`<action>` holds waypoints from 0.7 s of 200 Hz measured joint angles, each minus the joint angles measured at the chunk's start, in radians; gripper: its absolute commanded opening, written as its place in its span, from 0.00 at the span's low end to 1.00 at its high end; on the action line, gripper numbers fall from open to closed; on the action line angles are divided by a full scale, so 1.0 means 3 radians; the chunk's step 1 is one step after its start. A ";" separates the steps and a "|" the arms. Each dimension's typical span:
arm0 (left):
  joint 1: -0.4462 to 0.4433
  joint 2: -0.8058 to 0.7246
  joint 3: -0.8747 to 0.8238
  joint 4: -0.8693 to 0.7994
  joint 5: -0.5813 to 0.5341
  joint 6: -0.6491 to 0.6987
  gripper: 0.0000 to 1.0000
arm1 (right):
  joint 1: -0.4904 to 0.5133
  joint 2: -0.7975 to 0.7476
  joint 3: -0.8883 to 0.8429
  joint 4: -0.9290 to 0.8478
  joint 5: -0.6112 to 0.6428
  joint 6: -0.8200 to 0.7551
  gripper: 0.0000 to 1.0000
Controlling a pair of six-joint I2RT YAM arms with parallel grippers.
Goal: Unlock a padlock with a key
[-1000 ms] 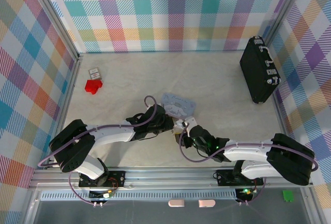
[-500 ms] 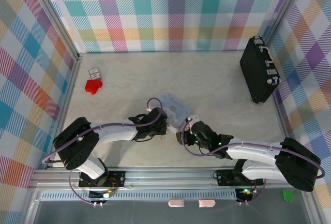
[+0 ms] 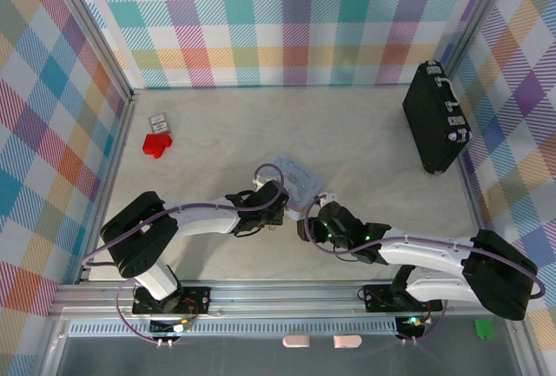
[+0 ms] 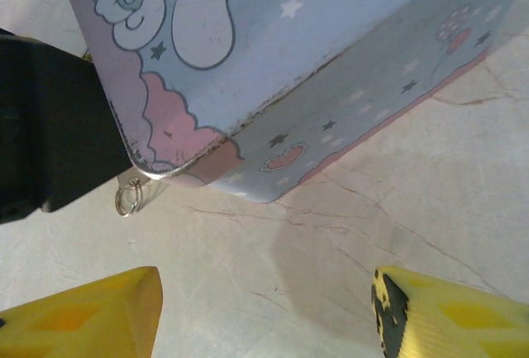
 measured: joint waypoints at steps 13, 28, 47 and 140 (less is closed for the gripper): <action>0.0000 -0.0006 -0.0045 -0.0010 -0.0003 0.0017 0.32 | 0.0000 0.0076 0.0037 0.0001 -0.0056 0.0024 0.67; 0.0000 -0.0055 -0.0112 -0.0028 -0.0017 0.0036 0.36 | 0.0000 0.0158 0.0067 0.0001 -0.0141 0.0052 0.67; 0.0000 -0.0304 -0.0267 -0.0047 -0.0083 0.0086 0.45 | 0.0000 0.0235 0.0097 0.0017 -0.0277 0.0062 0.66; 0.0631 -0.1509 -0.0598 -0.0055 -0.0053 0.0390 0.54 | 0.0036 0.0591 0.0362 0.0394 -0.0896 0.0065 0.64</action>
